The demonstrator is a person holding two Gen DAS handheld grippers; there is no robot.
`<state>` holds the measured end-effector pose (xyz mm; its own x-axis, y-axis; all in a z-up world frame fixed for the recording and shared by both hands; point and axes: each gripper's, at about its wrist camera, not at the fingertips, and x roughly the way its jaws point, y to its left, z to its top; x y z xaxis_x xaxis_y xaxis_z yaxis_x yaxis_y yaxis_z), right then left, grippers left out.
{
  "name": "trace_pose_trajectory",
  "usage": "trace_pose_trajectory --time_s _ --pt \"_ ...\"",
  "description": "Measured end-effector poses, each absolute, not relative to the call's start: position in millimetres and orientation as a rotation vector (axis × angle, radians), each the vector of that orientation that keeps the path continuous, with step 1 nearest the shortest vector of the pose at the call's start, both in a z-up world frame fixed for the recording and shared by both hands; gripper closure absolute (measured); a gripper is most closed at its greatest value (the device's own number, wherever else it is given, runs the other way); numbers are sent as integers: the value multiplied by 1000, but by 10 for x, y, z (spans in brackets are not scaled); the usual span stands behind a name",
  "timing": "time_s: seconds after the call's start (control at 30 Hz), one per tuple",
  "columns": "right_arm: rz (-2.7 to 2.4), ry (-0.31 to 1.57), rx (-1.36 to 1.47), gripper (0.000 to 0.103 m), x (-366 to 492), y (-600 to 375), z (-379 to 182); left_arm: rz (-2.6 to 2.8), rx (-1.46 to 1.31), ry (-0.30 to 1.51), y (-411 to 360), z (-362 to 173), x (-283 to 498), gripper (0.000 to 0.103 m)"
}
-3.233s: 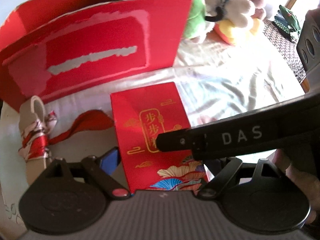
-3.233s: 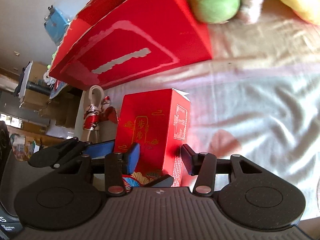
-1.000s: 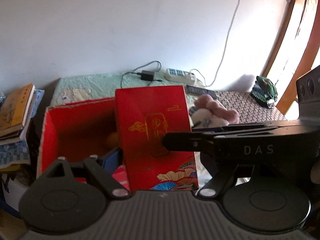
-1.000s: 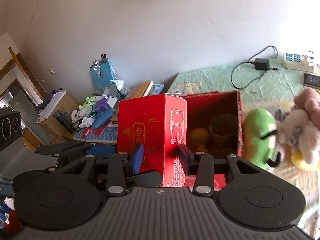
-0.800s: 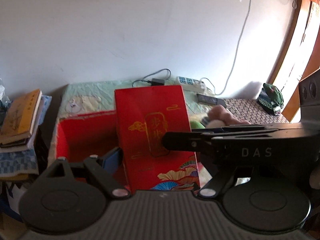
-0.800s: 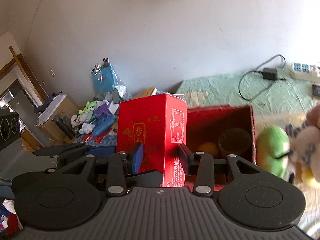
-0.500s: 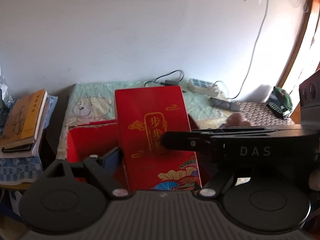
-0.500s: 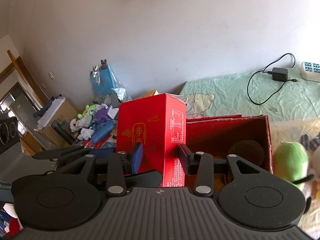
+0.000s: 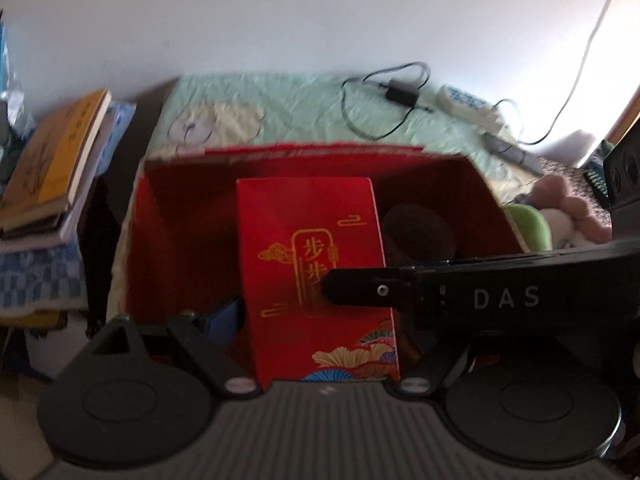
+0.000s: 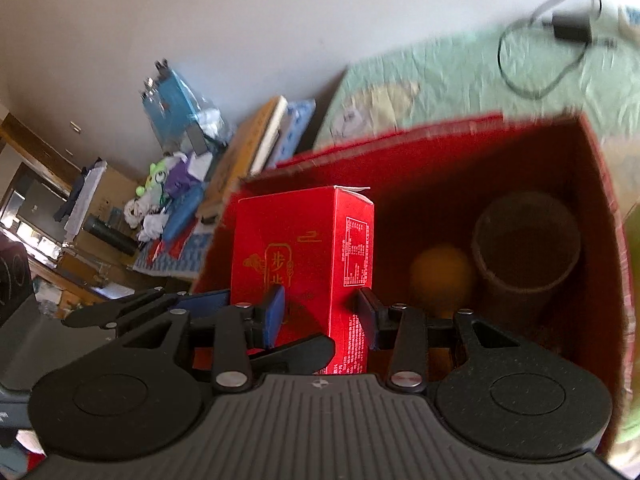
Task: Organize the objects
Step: 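Lower the gift box into the red box and open the right gripper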
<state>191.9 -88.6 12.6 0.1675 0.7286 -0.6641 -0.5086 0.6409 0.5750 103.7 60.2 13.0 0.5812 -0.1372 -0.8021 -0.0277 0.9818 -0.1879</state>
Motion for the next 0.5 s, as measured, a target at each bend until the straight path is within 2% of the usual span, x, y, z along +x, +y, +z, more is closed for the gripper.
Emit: trace_pose_trajectory --time_s 0.3,0.5 --pt "848 1252 209 59 2083 -782 -112 -33 -262 1068 616 -199 1259 21" --pt "836 1284 218 60 2160 -800 -216 -28 -273 1116 635 -296 1375 20"
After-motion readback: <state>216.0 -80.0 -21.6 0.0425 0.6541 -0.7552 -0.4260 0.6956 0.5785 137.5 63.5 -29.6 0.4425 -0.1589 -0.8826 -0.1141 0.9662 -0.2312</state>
